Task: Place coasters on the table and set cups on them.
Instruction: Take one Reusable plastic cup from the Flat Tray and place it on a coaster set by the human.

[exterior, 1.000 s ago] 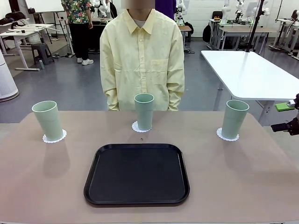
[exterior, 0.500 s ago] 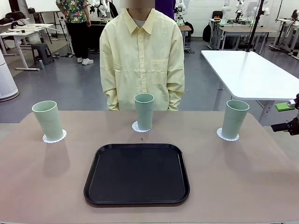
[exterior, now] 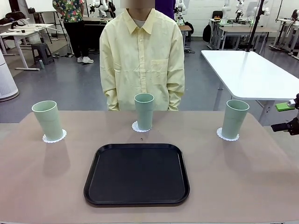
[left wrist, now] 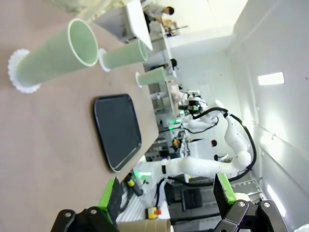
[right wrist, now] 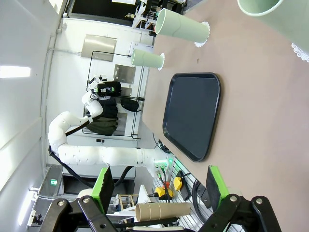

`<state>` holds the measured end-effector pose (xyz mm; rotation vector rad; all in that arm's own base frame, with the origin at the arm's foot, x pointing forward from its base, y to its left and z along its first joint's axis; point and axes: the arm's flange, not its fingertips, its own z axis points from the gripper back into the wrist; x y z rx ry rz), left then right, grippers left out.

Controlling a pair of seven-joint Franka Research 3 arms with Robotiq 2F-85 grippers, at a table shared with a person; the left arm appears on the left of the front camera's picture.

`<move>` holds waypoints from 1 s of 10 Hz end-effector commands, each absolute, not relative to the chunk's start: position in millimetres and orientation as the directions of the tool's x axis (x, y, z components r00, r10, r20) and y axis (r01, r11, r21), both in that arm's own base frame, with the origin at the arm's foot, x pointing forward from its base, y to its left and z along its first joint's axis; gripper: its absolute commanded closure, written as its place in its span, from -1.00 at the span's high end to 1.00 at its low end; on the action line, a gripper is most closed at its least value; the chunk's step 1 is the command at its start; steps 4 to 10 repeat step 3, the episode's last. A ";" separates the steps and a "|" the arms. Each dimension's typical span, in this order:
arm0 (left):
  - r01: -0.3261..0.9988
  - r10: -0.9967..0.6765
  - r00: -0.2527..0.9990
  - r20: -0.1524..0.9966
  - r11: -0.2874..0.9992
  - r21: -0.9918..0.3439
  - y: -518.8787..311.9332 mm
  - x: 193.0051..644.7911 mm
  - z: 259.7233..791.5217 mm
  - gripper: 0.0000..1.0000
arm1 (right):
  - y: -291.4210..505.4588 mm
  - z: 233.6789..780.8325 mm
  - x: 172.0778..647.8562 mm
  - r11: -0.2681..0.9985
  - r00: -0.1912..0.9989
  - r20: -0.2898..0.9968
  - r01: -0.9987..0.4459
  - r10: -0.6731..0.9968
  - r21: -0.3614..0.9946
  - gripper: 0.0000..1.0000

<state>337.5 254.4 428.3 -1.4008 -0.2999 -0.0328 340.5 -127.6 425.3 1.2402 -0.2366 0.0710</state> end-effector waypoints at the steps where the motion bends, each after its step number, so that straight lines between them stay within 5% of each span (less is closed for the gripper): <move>1: 0.200 0.157 0.961 0.227 0.172 -0.965 254.9 336.7 429.3 1.00 | -126.5 426.5 338.8 0.316 0.971 0.226 -0.191 -0.076 0.929 1.00; 10: 0.200 0.157 0.961 0.227 0.172 -0.965 254.9 336.7 429.3 1.00 | -126.5 426.5 338.8 0.316 0.971 0.226 -0.191 -0.076 0.929 1.00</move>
